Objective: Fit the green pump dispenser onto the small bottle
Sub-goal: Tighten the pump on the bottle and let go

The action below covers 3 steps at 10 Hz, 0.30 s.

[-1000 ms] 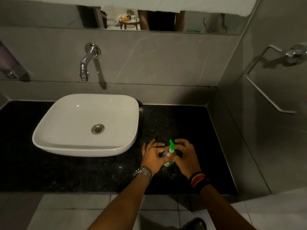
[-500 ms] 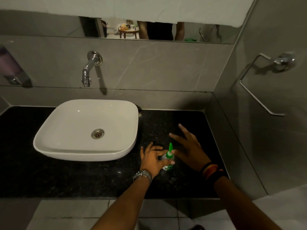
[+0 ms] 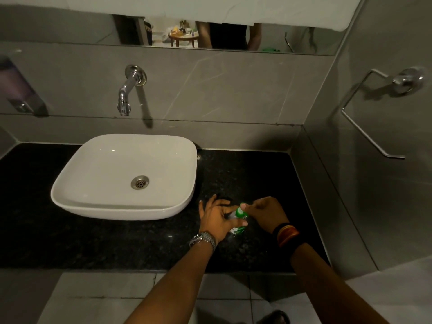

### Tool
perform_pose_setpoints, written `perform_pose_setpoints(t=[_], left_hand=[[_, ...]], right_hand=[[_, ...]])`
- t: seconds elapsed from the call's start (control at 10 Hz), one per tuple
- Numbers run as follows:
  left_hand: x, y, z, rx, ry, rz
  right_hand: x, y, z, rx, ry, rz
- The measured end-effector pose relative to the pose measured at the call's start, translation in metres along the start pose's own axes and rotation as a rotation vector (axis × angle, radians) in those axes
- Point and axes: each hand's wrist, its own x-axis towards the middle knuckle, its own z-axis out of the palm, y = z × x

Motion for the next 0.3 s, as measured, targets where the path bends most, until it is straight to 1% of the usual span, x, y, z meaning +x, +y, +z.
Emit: perform_pose_setpoints(t=[0.1, 0.2, 0.3], left_hand=[[0.0, 0.002, -0.002, 0.017, -0.009, 0.0], [-0.002, 0.004, -0.003, 0.027, -0.027, -0.003], [0.001, 0.008, -0.009, 0.071, -0.075, -0.005]], right_hand=[[-0.003, 0.001, 0.004, 0.085, 0.001, 0.057], [-0.006, -0.002, 0.009, 0.116, 0.027, 0.094], [-0.014, -0.003, 0.005, 0.206, 0.006, 0.107]])
